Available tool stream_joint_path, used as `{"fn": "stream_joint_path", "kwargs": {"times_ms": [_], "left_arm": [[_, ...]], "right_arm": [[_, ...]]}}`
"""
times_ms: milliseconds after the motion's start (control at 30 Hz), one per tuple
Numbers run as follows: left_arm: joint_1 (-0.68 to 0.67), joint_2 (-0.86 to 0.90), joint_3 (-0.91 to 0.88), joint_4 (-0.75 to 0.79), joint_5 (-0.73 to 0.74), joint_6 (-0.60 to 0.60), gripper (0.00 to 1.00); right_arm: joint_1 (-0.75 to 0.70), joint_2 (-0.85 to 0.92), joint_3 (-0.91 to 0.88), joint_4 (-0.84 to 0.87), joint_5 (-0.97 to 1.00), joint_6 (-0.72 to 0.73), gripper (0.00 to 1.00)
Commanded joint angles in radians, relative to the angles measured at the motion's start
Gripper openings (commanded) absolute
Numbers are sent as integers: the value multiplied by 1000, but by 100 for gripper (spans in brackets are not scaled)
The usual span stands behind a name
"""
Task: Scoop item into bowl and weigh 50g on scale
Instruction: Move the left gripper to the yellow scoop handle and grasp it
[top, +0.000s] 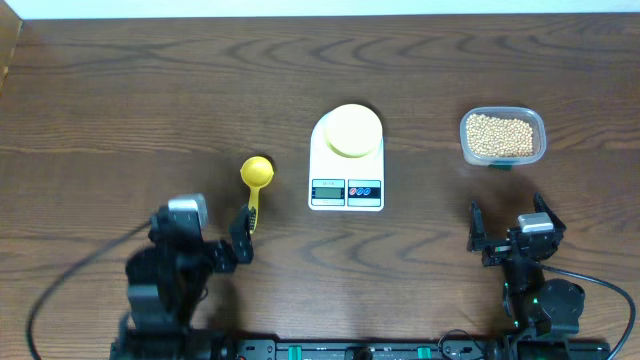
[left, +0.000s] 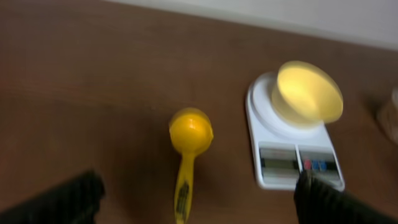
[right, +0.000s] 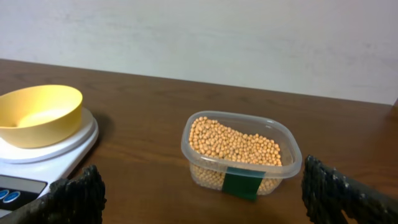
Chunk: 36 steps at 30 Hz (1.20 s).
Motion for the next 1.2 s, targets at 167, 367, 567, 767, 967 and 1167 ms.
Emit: {"fn": "stream_joint_path", "kwargs": {"times_ms": [167,367,567,767,967,1167], "left_arm": [[4,504,269,-83,239,-63,100],[4,725,269,-124,278,-60,100],[4,922,269,-110,191,-59,100],[4,1073,269,-23,80,-57,100],[4,1152,269,39,116,14,90],[4,1190,269,75,147,56,78]], "right_arm": [[9,0,-3,-3,5,-14,99],[9,0,-3,-3,5,-14,99],[9,0,-3,-3,5,-14,99],[9,0,-3,-3,5,-14,99],[9,0,-3,-3,5,-14,99],[9,0,-3,-3,5,-14,99]]}}
